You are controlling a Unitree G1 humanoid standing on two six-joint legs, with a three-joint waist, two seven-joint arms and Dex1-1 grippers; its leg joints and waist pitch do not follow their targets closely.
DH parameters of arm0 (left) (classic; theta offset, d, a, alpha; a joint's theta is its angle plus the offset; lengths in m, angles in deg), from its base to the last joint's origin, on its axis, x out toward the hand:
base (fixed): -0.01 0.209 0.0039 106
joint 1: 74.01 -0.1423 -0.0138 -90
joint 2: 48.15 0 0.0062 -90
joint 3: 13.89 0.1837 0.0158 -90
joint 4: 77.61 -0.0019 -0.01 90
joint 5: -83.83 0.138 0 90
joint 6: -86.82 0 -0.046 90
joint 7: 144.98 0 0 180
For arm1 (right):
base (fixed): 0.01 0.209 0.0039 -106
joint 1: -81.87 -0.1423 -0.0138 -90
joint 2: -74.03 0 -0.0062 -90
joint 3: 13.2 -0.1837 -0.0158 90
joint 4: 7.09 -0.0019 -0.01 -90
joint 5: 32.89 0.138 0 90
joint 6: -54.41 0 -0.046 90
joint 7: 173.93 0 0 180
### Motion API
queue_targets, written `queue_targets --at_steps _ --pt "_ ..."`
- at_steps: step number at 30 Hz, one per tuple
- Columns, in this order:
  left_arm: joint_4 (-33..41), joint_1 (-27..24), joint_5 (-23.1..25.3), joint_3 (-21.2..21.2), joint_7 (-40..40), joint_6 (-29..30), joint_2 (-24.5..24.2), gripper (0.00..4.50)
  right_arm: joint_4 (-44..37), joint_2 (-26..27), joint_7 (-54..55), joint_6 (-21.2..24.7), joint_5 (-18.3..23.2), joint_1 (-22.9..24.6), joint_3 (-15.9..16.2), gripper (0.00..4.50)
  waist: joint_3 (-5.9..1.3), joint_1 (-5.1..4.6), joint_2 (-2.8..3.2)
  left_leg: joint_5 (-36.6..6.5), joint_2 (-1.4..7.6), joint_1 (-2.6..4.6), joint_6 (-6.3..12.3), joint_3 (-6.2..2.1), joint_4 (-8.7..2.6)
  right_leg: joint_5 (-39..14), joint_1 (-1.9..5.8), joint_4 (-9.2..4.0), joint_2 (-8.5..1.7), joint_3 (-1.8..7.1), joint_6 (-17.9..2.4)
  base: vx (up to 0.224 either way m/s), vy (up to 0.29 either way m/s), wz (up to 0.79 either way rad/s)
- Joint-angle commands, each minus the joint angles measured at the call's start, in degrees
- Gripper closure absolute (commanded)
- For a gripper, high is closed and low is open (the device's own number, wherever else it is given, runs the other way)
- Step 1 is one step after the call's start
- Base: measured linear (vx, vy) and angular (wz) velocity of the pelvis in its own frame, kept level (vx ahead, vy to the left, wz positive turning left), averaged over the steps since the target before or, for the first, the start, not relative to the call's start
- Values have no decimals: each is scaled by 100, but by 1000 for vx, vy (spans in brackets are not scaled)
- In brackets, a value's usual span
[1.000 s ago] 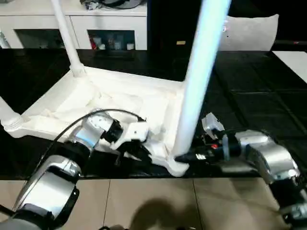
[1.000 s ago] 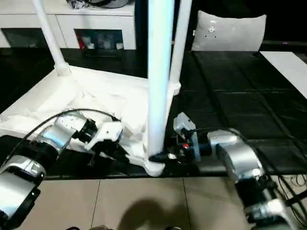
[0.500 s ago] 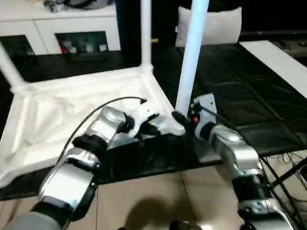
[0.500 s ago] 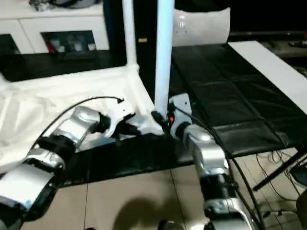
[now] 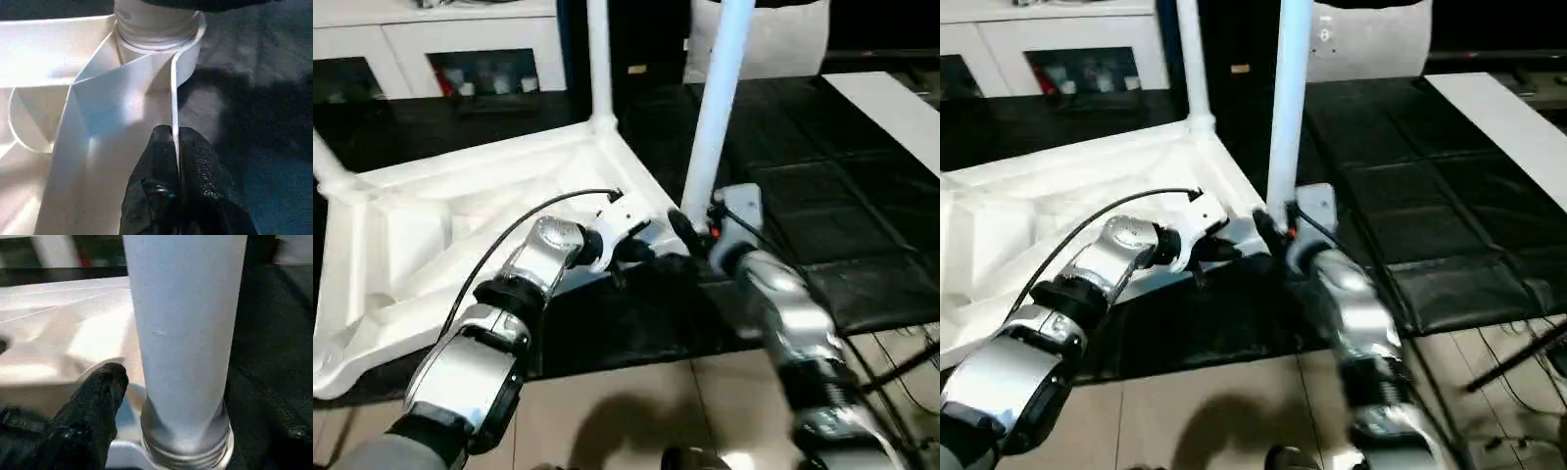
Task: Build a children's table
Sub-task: Rotate leg to tighten
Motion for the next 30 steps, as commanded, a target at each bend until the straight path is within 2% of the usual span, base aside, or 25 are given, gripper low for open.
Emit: queue_targets --at_steps 1,2,3,4,6,8,10,12,13,14,15,16,17,18,21,25,27,30 --pt "204 18 -157 11 344 -355 -19 450 -296 -125 -503 -45 186 51 126 75 -470 59 -92 -532 150 40 1107 -14 -295 -1254 541 -361 -330 283 -1197 0 0 0" --pt "211 -14 -164 61 582 -420 -84 450 -390 -295 -780 -45 269 124 120 75 -456 79 -73 -880 157 90 848 -13 -311 -1911 511 -447 -320 277 -988 0 0 0" --pt "238 -84 -134 214 1031 -683 -235 450 -532 -613 -1313 -50 433 243 119 65 -449 88 -77 -960 156 99 774 -13 -315 -2068 502 -465 -313 274 -934 0 0 0" --pt "239 -94 -122 244 1100 -739 -261 450 -551 -665 -1400 -48 460 260 119 50 -456 108 -75 -999 152 98 743 -22 -320 -2155 516 -477 -309 271 -884 0 0 0" --pt "238 -132 -41 410 1527 -908 -419 450 -587 -1001 -1951 -181 573 330 148 38 -442 146 -75 -1156 177 116 617 -31 -347 -2370 486 -502 -307 271 -792 0 0 0" --pt "236 -134 12 513 1799 -1018 -513 450 -590 -1204 -2359 -213 658 363 211 19 -430 193 -55 -1318 183 168 547 -19 -350 -2504 432 -534 -304 277 -787 0 0 0" --pt "262 -140 18 611 2131 -1149 -602 450 -578 -1398 -2791 -206 725 376 308 19 -423 206 -58 -1362 182 141 527 -30 -360 -2590 455 -537 -304 264 -757 0 0 0" --pt "284 -124 36 728 2600 -1316 -708 450 -508 -1663 -3528 -67 896 325 459 19 -408 254 -60 -1455 203 156 480 -43 -374 -2792 451 -560 -322 250 -690 0 0 0" --pt "284 -124 36 728 2600 -1316 -708 450 -508 -1663 -3528 -67 896 325 459 19 -392 270 -50 -1527 205 178 474 -39 -380 -2872 436 -579 -314 242 -680 0 0 0" --pt "288 -119 41 753 2691 -1345 -730 450 -483 -1718 -3670 -52 915 307 500 53 -380 277 -43 -1643 223 208 420 -45 -392 -2988 424 -594 -327 241 -670 0 0 0" --pt "277 -97 55 817 2861 -1457 -775 450 -408 -1823 -3944 -52 932 252 591 53 -385 274 -69 -1725 224 210 375 -60 -402 -3062 442 -602 -334 229 -648 0 0 0" --pt "268 -76 71 870 2980 -1533 -809 450 -346 -1892 -4150 -37 943 199 665 53 -386 287 -50 -1775 222 224 366 -70 -403 -3091 445 -603 -341 219 -651 0 0 0" --pt "254 -59 82 901 3045 -1583 -825 450 -302 -1930 -4269 -32 949 162 707 58 -391 277 -49 -1780 236 204 355 -77 -420 -3040 472 -596 -350 221 -644 0 0 0" --pt "244 -43 82 933 3147 -1647 -845 450 -240 -1977 -4428 2 966 114 760 71 -393 279 -66 -1777 239 214 354 -75 -421 -3025 466 -602 -350 221 -655 0 0 0" --pt "223 -6 74 967 3297 -1720 -865 450 -97 -2028 -4673 -6 934 20 865 98 -405 295 -52 -1688 251 205 348 -71 -429 -2803 471 -566 -357 239 -763 0 0 0" --pt "144 76 96 997 3431 -1864 -874 450 217 -2065 -5058 -135 780 -169 1152 140 -422 349 -44 -1470 264 194 378 -49 -426 -2313 477 -495 -358 280 -973 0 0 0" --pt "117 95 97 1007 3449 -1896 -875 450 308 -2024 -5101 -132 785 -260 1166 150 -435 397 -51 -1352 262 205 403 -32 -419 -2143 483 -475 -362 292 -1024 0 0 0" --pt "64 125 109 1009 3459 -1942 -867 450 383 -1964 -5227 -43 828 -381 1223 173 -444 422 -73 -1169 254 182 458 -25 -413 -2011 503 -438 -361 293 -1067 0 0 0"
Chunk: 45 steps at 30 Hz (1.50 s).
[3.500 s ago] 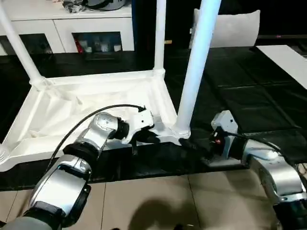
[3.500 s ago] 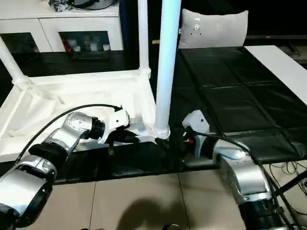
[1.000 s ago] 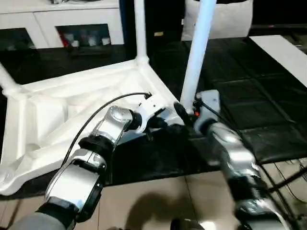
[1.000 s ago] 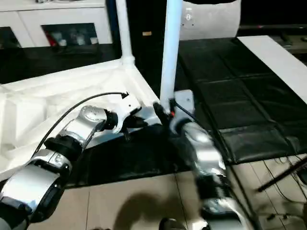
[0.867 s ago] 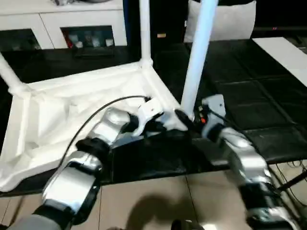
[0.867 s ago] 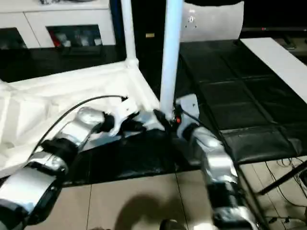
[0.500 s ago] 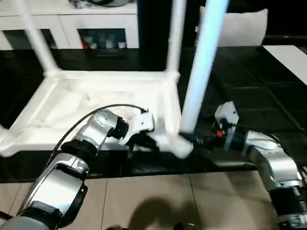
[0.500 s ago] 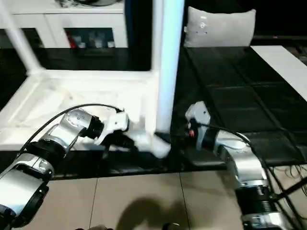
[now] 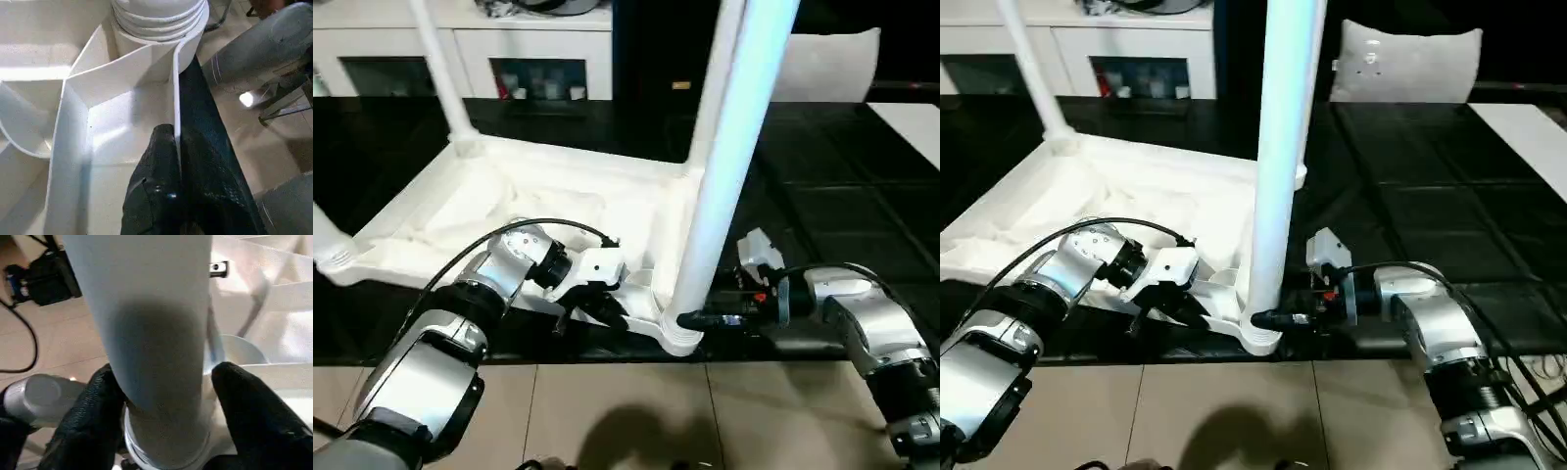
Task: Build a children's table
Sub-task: Rotate leg to tighten
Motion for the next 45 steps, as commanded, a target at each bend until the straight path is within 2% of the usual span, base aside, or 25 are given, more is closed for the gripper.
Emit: queue_targets --at_steps 1,5,7,13,14,18,20,22,23,25,27,28,29,30,31,34,35,36,37,38,39,40,41,44,45 --pt "92 208 88 117 208 -151 46 450 27 -8 -27 10 -2 -108 16 190 -445 -8 -62 -1138 251 83 515 -29 -403 -1999 320 -351 -363 298 -1091 0 0 0" --pt "80 199 89 117 192 -172 49 450 -4 1 -152 143 47 -123 91 230 -451 -4 -52 -1088 262 71 515 -40 -410 -1921 333 -335 -366 295 -1103 0 0 0" --pt "62 199 83 123 189 -193 42 450 19 6 -210 171 69 -139 118 236 -450 -6 -66 -1164 260 77 482 -38 -412 -2024 334 -348 -367 292 -1086 0 0 0" --pt "10 185 47 70 179 -161 41 450 -92 57 -320 440 227 -90 126 250 -446 -1 -48 -1193 261 83 437 -43 -419 -2106 334 -358 -368 294 -1061 0 0 0" --pt "-29 169 34 8 105 -75 57 450 -287 100 -312 692 384 7 104 251 -449 0 -38 -1179 264 84 440 -45 -421 -2052 336 -356 -363 294 -1077 0 0 0" --pt "-62 178 16 -90 -151 212 128 450 -535 202 -82 887 492 147 37 252 -456 12 -42 -1172 268 92 416 -35 -422 -2003 331 -346 -368 304 -1102 0 0 0" --pt "-50 198 -13 -176 -387 481 194 450 -669 374 381 1012 472 237 -70 252 -440 26 -38 -1196 263 97 359 -37 -429 -2130 322 -367 -371 302 -1051 0 0 0" --pt "-96 294 -119 -412 -1010 1092 407 450 -741 717 1382 1068 110 325 -112 252 -427 -11 -39 -1324 228 112 260 -43 -427 -2496 304 -407 -370 279 -928 0 0 0" --pt "-105 314 -124 -451 -1163 1209 454 450 -748 793 1597 1036 8 342 -110 252 -405 -74 -44 -1505 191 111 169 -68 -427 -3013 307 -481 -370 239 -713 0 0 0" --pt "-129 347 -121 -514 -1496 1399 571 450 -700 1017 2208 1200 -184 323 -159 252 -394 -141 -58 -1581 170 105 112 -91 -420 -3338 303 -526 -378 208 -545 0 0 0" --pt "-147 371 -156 -594 -1891 1652 761 450 -637 1359 2947 1288 -366 280 -263 252 -390 -256 -58 -1665 164 62 103 -116 -426 -3414 319 -554 -364 172 -448 0 0 0" --pt "-147 382 -166 -635 -2098 1784 853 450 -641 1519 3276 1344 -446 273 -310 252 -389 -319 -49 -1780 154 100 86 -118 -414 -3470 275 -583 -351 156 -432 0 0 0" --pt "-191 427 -175 -705 -2444 1929 990 450 -592 1765 3746 1409 -542 235 -387 253 -389 -319 -49 -1780 154 100 86 -118 -414 -3470 275 -583 -351 156 -432 0 0 0" --pt "-193 429 -175 -708 -2460 1936 997 450 -590 1777 3768 1413 -546 234 -390 253 -387 -407 -53 -1873 108 110 99 -119 -378 -3632 259 -628 -345 114 -390 0 0 0" --pt "-266 518 -177 -834 -3005 2127 1193 450 -461 2159 4571 1481 -703 144 -524 254 -382 -456 -42 -1868 101 120 131 -106 -367 -3659 240 -653 -335 121 -348 0 0 0" --pt "-342 625 -196 -982 -3538 2246 1364 450 -264 2524 5347 1452 -828 11 -681 254 -380 -552 -6 -2000 107 116 181 -133 -376 -3636 242 -691 -328 75 -325 0 0 0" --pt "-376 678 -222 -1064 -3791 2279 1442 450 -124 2727 5767 1409 -866 -81 -800 254 -380 -552 -6 -2000 107 116 181 -133 -376 -3636 242 -691 -328 75 -325 0 0 0" --pt "-400 749 -272 -1197 -4171 2249 1541 450 124 2985 6264 1248 -877 -237 -974 254 -407 -602 50 -2088 122 132 167 -147 -389 -3459 239 -694 -331 67 -380 0 0 0" --pt "-395 786 -305 -1268 -4352 2202 1596 450 291 3096 6514 1076 -935 -342 -1020 254 -421 -621 59 -2094 128 126 155 -162 -397 -3345 258 -667 -336 60 -411 0 0 0" --pt "-365 803 -313 -1313 -4489 2176 1637 450 405 3191 6711 874 -1009 -417 -1083 219 -433 -662 51 -2025 139 81 184 -169 -420 -3071 293 -639 -338 80 -497 0 0 0" --pt "-337 801 -314 -1335 -4556 2137 1652 450 481 3269 6834 703 -1025 -463 -1158 198 -443 -678 89 -1928 154 79 260 -151 -431 -2650 280 -600 -346 144 -697 0 0 0" --pt "-329 801 -311 -1343 -4580 2133 1658 450 498 3297 6881 662 -1028 -474 -1184 184 -443 -678 89 -1928 154 79 260 -151 -431 -2650 280 -600 -346 144 -697 0 0 0" --pt "-310 797 -287 -1346 -4630 2113 1667 450 528 3353 6996 520 -1073 -500 -1225 178 -472 -666 71 -1624 156 28 352 -136 -434 -2106 329 -503 -354 199 -909 0 0 0" --pt "-266 741 -228 -1281 -4563 2072 1637 450 480 3343 7032 370 -1176 -505 -1196 151 -515 -635 60 -1170 158 32 528 -96 -403 -1390 349 -396 -352 249 -1208 18 -4 2" --pt "-257 710 -196 -1258 -4495 2051 1611 450 453 3299 6990 320 -1193 -500 -1208 151 -528 -622 60 -936 152 17 677 -81 -376 -1175 369 -347 -359 272 -1308 55 -13 5"
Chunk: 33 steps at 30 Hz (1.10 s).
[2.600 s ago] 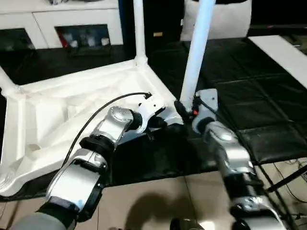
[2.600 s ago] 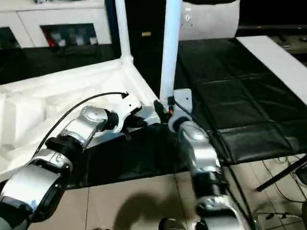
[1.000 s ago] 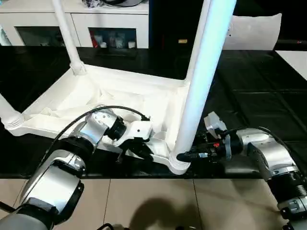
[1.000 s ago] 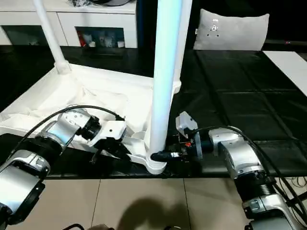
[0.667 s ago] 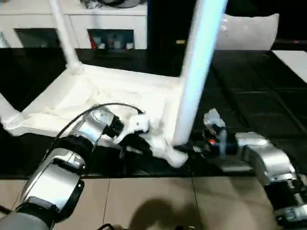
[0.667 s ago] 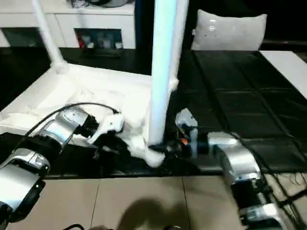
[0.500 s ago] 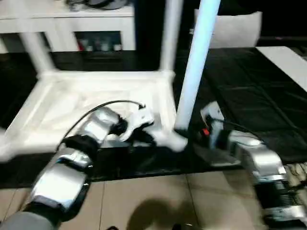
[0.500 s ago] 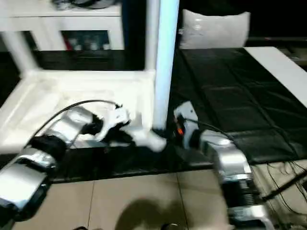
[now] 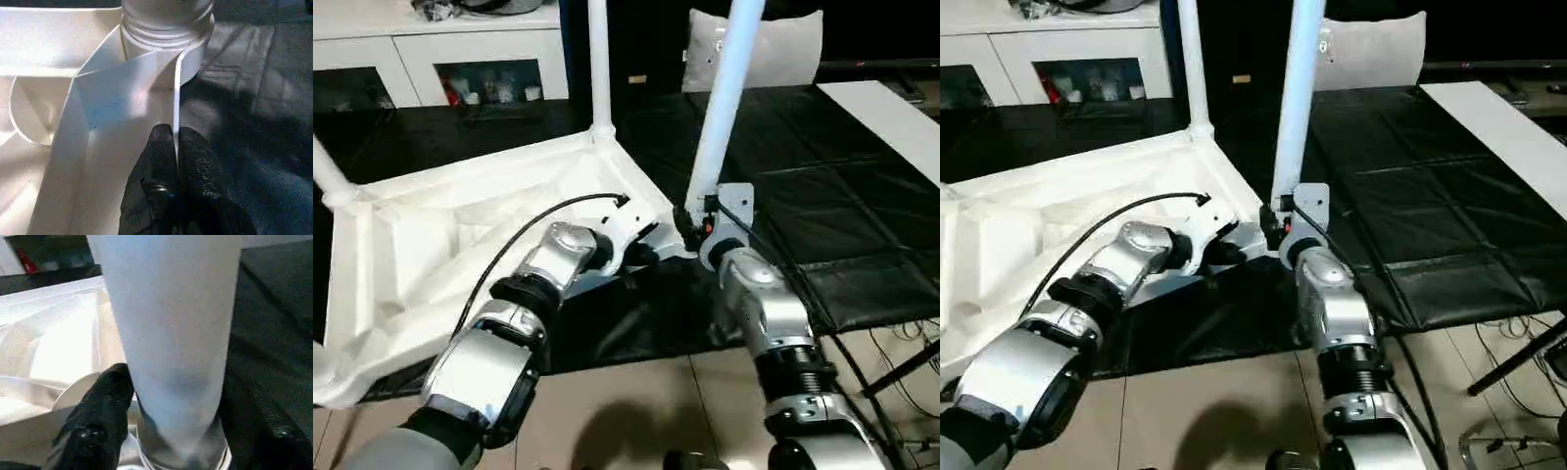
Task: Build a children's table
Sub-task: Rotate leg to tighten
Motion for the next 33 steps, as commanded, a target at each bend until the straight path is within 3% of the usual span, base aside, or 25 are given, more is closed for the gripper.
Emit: queue_targets --at_steps 1,7,8,9,10,13,17,19,23,27,29,32,33 --pt "363 225 -189 -147 -179 -249 145 450 1 234 -292 -35 50 -43 351 130 -537 25 -4 -812 185 24 690 -74 -362 -1136 393 -227 -359 270 -1314 52 -22 3" --pt "420 43 -173 -61 349 -560 -35 450 -368 -288 -796 45 6 133 480 92 -588 74 37 -91 202 5 1077 -82 -298 -213 414 -69 -340 283 -1541 0 0 0" --pt "424 -16 -178 -36 518 -674 -117 450 -513 -462 -1052 74 62 213 507 78 -573 81 11 -30 201 -6 1160 -69 -284 -142 394 -66 -333 287 -1564 0 0 0" --pt "431 -92 -170 24 777 -854 -249 450 -708 -720 -1434 151 162 329 527 67 -529 122 -19 -387 180 -7 1142 -40 -294 -560 404 -139 -346 284 -1494 0 0 0" --pt "436 -127 -159 61 911 -951 -317 450 -797 -847 -1619 196 213 384 532 62 -529 122 -19 -387 180 -7 1142 -40 -294 -560 404 -139 -346 284 -1494 0 0 0" --pt "482 -241 -137 204 1499 -1250 -553 450 -1094 -1284 -2462 254 526 576 547 33 -482 206 -28 -927 191 24 893 -35 -326 -1548 394 -253 -331 278 -1212 0 0 0" --pt "522 -317 -87 373 2088 -1501 -790 450 -1202 -1781 -3239 208 647 709 657 4 -468 244 -33 -1139 221 51 682 -41 -353 -1905 363 -289 -324 283 -1101 0 0 0" --pt "537 -366 10 595 2755 -1844 -1044 450 -1239 -2236 -4169 191 851 766 790 4 -451 330 -4 -1288 236 71 587 -42 -374 -2069 338 -310 -314 278 -1048 0 0 0" --pt "533 -346 39 719 3294 -2062 -1227 450 -1166 -2611 -5093 96 1028 708 940 4 -459 435 2 -1361 270 81 511 -35 -378 -1955 325 -275 -326 282 -1114 0 0 0" --pt "538 -318 1 782 3758 -2189 -1338 450 -1076 -2792 -5736 146 1220 625 1035 44 -481 531 5 -1190 284 79 521 -29 -374 -1706 327 -230 -341 296 -1196 0 0 0" --pt "561 -292 -16 872 4094 -2356 -1427 450 -1070 -3031 -6503 344 1358 546 1326 64 -493 566 -12 -1093 284 68 539 -33 -371 -1586 341 -201 -345 292 -1235 0 0 0" --pt "544 -267 -1 914 4195 -2436 -1454 450 -1037 -3099 -6782 364 1369 502 1443 84 -498 621 -9 -982 296 70 611 -25 -361 -1434 328 -181 -349 304 -1266 0 0 0" --pt "534 -250 7 942 4284 -2501 -1464 450 -962 -3126 -6934 343 1347 448 1516 84 -496 630 -53 -972 286 57 603 -21 -361 -1466 333 -180 -351 299 -1259 0 0 0"
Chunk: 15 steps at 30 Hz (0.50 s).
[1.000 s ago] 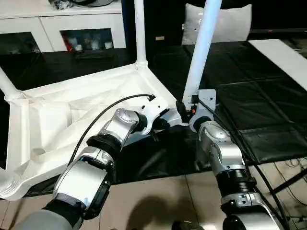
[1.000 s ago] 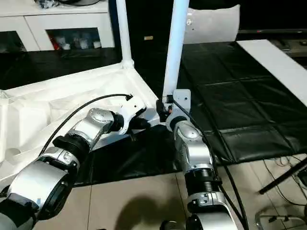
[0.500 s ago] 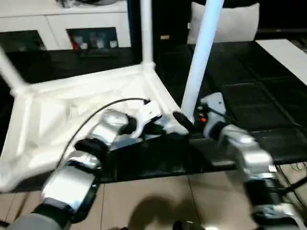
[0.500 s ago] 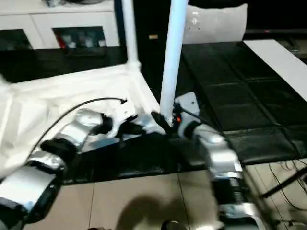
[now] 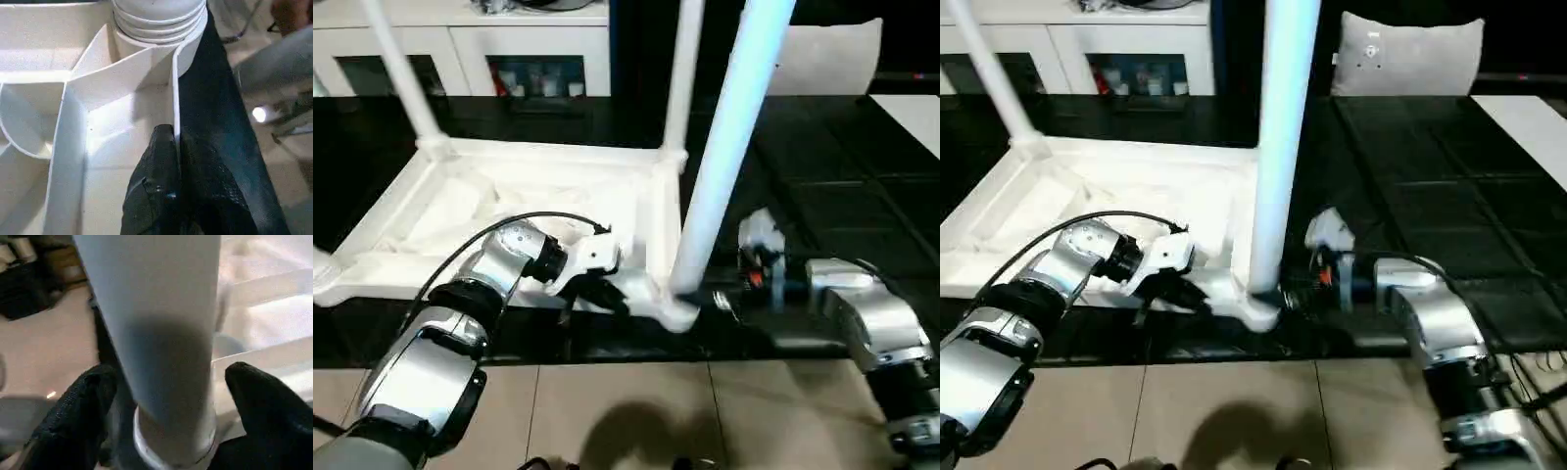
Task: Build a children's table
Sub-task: Rotate leg to tighten
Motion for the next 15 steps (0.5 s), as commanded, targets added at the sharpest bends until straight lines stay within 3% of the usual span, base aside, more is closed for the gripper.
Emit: queue_targets --at_steps 1,5,7,15 --pt "197 188 45 166 286 -182 11 450 57 -62 -222 31 57 -124 85 94 -494 6 -35 -981 255 104 604 -35 -392 -1518 391 -281 -365 296 -1258 0 0 0" --pt "242 211 49 211 468 -248 58 450 233 -111 -596 -37 -34 -255 303 126 -483 27 -55 -1006 258 113 538 -34 -397 -1683 381 -293 -366 296 -1209 0 0 0" --pt "251 210 46 211 478 -249 69 450 263 -94 -606 -79 -41 -272 322 159 -484 53 -71 -984 262 117 533 -24 -394 -1709 371 -299 -370 301 -1183 0 0 0" --pt "203 218 37 208 481 -321 44 450 354 3 -732 -96 -7 -354 362 213 -493 119 -71 -877 267 122 516 -30 -395 -1707 366 -283 -372 299 -1137 0 0 0"
